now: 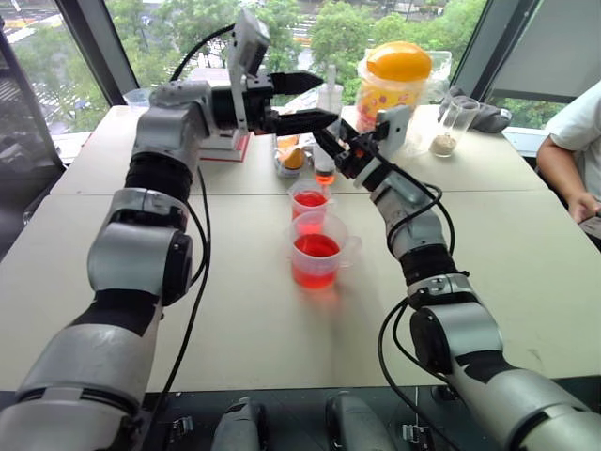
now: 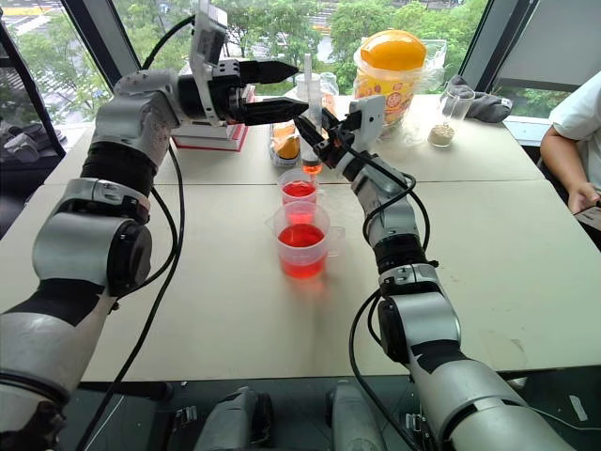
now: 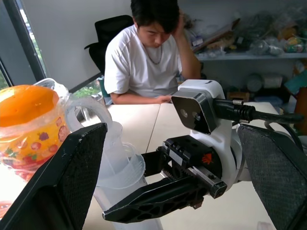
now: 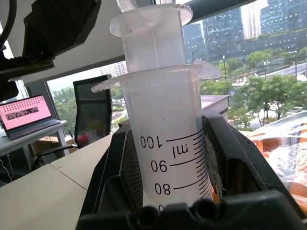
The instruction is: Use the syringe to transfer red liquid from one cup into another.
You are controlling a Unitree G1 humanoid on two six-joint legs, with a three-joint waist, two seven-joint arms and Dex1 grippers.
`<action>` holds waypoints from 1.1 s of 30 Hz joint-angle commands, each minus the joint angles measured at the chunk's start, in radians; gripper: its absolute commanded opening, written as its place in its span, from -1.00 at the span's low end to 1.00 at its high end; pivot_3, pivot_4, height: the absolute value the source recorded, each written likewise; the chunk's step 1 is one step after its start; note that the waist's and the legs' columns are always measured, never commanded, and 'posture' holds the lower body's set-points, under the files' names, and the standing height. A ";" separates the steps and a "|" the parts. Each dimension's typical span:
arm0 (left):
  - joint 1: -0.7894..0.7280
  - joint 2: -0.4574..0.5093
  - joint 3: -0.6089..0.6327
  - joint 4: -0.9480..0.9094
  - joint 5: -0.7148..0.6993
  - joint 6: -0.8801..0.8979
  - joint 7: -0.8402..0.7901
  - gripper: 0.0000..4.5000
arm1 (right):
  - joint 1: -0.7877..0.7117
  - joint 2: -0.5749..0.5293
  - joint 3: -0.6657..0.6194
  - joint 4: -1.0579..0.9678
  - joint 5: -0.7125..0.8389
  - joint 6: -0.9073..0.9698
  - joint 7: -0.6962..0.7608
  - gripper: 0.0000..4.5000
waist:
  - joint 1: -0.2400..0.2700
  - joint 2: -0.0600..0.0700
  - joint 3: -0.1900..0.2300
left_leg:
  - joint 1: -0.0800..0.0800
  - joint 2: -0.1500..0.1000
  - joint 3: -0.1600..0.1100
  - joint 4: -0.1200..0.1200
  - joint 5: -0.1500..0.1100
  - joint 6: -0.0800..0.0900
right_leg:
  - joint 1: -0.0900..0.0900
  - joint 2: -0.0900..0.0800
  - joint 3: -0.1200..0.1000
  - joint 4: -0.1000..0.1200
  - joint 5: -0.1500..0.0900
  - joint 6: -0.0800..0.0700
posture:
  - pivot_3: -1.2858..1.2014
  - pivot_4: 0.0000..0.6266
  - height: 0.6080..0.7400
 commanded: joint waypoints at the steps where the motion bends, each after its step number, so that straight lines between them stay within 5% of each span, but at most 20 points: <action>1: -0.062 -0.004 0.023 0.024 0.015 -0.043 0.013 0.98 | -0.011 0.006 0.000 -0.054 -0.002 -0.012 0.009 -0.39 | 0.000 0.000 0.000 | 0.000 0.000 0.000 0.000 0.000 0.000 | 0.000 0.000 0.000 0.000 0.000 0.000 | 0.03 -0.52 1.00; 13: -0.113 -0.043 0.050 0.142 0.045 -0.078 0.044 0.98 | 0.003 0.013 0.017 -0.089 -0.013 0.002 0.024 -0.39 | 0.000 0.000 0.000 | 0.000 0.000 0.000 0.000 0.000 0.000 | 0.000 0.000 0.000 0.000 0.000 0.000 | 0.03 -0.52 1.00; 16: -0.118 -0.053 0.056 0.155 0.047 -0.076 0.044 0.60 | 0.005 0.013 0.021 -0.094 -0.015 0.005 0.026 -0.39 | 0.000 0.000 0.000 | 0.000 0.000 0.000 0.000 0.000 0.000 | 0.000 0.000 0.000 0.000 0.000 0.000 | 0.03 -0.52 1.00; 23: -0.119 -0.063 0.072 0.173 0.064 -0.076 0.047 -0.96 | 0.005 0.012 0.024 -0.106 -0.025 0.008 0.028 -0.39 | 0.000 0.000 0.000 | 0.000 0.000 0.000 0.000 0.000 0.000 | 0.000 0.000 0.000 0.000 0.000 0.000 | 0.03 -0.52 1.00; 33: -0.092 -0.065 0.062 0.177 0.108 -0.102 0.065 -0.99 | -0.002 -0.001 0.009 -0.209 0.002 0.079 0.022 -0.39 | 0.001 0.000 0.000 | 0.000 0.000 0.000 0.000 0.000 0.000 | 0.000 0.000 0.000 0.000 0.000 0.000 | 0.03 -0.52 1.00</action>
